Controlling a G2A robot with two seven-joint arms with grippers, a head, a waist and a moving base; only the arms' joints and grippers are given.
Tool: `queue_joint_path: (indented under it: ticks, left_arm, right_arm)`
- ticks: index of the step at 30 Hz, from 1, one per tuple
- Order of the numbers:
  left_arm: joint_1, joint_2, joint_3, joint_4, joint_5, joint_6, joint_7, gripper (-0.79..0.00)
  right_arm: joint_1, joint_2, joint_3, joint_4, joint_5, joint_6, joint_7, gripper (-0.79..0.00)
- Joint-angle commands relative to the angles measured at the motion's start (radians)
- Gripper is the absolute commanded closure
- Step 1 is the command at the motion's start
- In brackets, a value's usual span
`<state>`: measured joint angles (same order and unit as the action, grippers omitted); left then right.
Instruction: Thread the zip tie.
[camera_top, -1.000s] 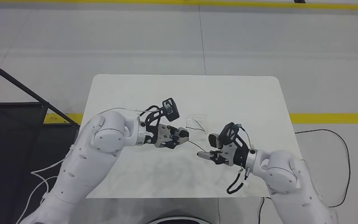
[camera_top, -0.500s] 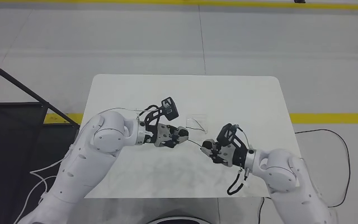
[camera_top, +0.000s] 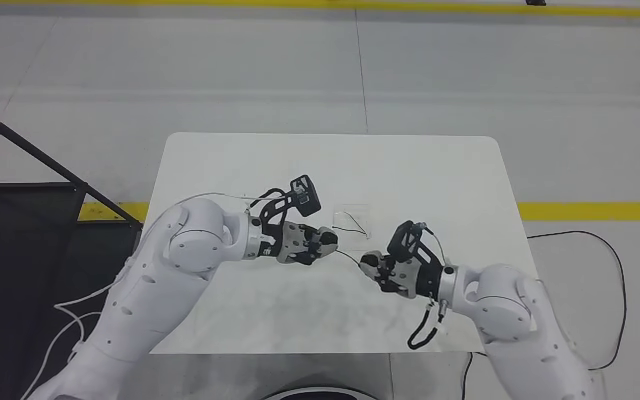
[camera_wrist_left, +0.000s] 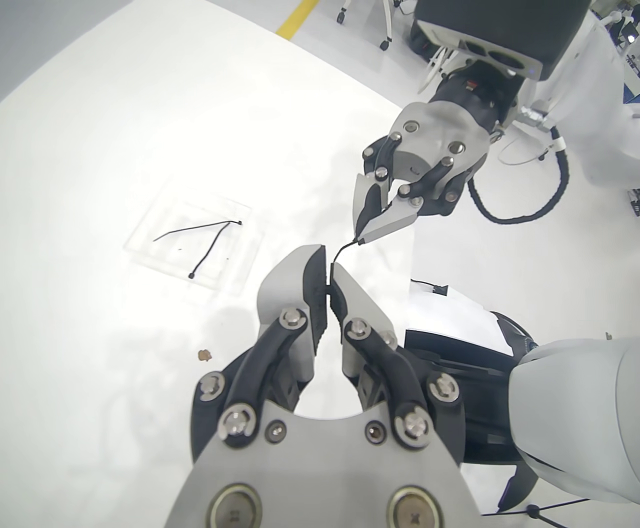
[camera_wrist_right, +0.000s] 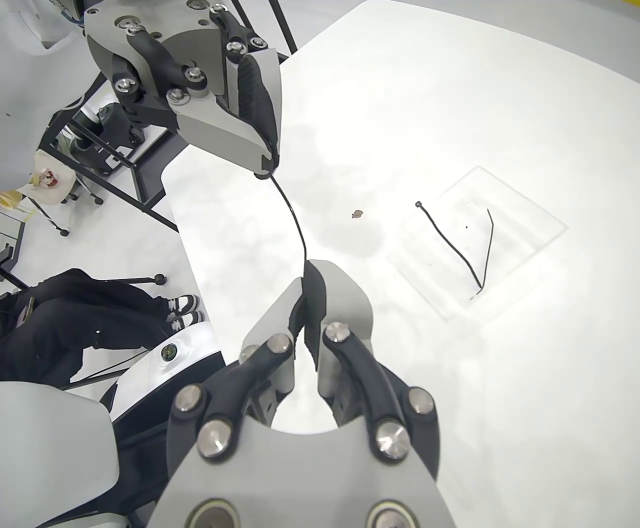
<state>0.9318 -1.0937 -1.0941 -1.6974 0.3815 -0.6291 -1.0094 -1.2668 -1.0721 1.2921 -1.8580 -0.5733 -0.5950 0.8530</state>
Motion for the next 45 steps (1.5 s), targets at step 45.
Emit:
queue_joint_path:
  ticks: [45]
  left_arm:
    - [-0.032,0.028,0.050,0.012,-0.015,-0.008,0.040,0.000]
  right_arm:
    - [0.023,0.036,-0.031,0.018,0.041,0.000,-0.015,-0.169]
